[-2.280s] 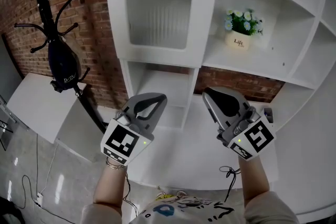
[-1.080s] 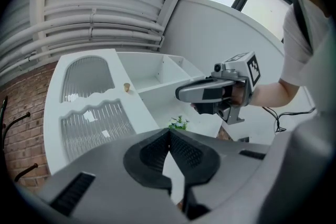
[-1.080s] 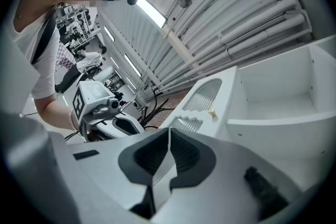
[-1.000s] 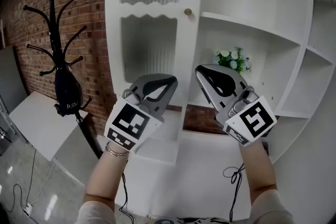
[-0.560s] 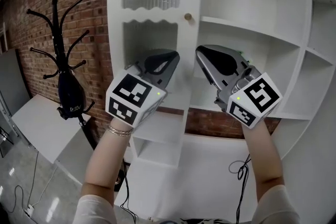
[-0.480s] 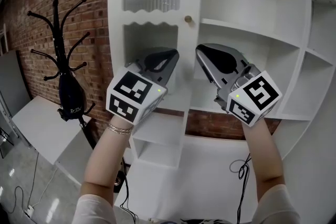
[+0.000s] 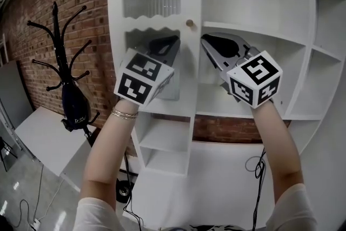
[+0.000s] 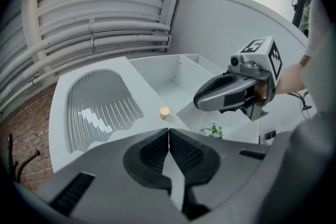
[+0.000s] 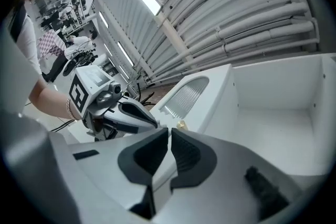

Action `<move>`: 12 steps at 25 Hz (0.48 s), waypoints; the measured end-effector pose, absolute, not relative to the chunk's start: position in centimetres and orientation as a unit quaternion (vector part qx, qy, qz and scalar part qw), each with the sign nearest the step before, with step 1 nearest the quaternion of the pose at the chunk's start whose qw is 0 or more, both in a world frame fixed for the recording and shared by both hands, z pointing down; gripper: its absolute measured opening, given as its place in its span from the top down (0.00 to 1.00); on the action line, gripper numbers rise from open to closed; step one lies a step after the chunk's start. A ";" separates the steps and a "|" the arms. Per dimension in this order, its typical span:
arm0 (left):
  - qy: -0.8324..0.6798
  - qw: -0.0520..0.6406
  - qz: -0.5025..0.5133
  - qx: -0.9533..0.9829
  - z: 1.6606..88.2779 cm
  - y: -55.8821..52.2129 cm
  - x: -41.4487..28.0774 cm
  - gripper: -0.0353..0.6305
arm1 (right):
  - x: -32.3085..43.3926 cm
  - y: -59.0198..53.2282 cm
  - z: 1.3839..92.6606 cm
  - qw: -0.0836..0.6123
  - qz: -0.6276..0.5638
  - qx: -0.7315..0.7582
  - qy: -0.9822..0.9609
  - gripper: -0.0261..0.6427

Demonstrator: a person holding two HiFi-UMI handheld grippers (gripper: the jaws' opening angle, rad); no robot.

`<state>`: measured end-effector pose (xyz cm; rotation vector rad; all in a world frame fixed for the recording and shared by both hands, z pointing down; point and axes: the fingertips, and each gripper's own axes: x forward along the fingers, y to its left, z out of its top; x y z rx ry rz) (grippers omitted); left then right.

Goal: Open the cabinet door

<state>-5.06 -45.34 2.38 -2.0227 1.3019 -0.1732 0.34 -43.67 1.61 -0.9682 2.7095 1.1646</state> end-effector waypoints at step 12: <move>0.531 0.408 -0.134 -0.731 -0.5 -47.7 -4.0 0.92 | 0.4 -45.0 0.4 -0.016 0.377 -0.338 0.862 0.92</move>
